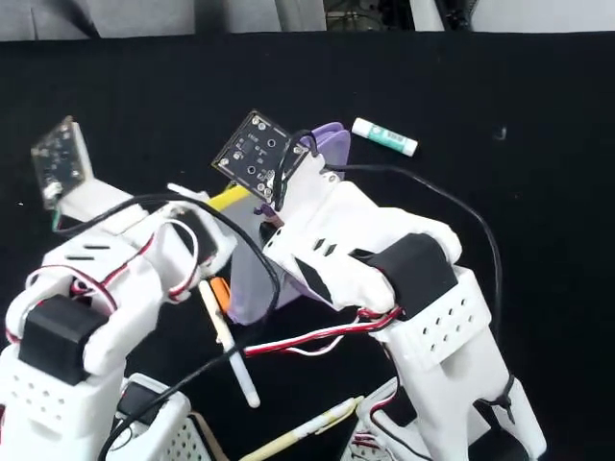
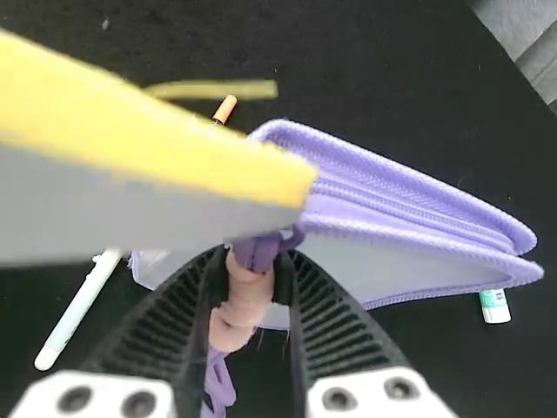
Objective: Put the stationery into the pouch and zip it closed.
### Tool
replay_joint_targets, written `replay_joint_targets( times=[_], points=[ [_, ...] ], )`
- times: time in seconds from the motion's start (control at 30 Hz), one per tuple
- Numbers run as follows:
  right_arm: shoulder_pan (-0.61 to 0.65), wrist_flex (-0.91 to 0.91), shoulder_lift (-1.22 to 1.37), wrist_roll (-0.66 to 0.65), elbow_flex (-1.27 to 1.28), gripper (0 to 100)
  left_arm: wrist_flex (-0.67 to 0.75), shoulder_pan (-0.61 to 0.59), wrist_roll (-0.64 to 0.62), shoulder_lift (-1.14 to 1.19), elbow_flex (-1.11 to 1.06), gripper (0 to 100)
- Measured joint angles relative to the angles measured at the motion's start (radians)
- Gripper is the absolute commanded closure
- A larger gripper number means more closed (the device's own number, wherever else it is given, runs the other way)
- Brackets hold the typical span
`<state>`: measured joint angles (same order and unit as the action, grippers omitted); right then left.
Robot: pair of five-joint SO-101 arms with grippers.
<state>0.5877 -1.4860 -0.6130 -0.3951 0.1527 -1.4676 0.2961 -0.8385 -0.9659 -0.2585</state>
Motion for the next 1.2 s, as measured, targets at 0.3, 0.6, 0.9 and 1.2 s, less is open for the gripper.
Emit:
replay_joint_targets(
  times=[0.3,0.6,0.9,1.2],
  points=[
    [0.000,0.000,0.000,0.000,0.008,98.8,0.060,-0.026,0.000,-0.002,-0.086,70],
    [0.002,0.017,0.000,0.000,0.028,98.8,0.066,-0.048,0.000,-0.002,-0.101,79],
    [0.005,0.018,0.000,0.000,0.034,98.8,0.080,-0.075,0.109,-0.015,-0.075,94],
    [0.005,0.025,0.000,0.000,0.035,98.8,0.081,-0.078,0.133,-0.015,-0.078,95]
  ],
)
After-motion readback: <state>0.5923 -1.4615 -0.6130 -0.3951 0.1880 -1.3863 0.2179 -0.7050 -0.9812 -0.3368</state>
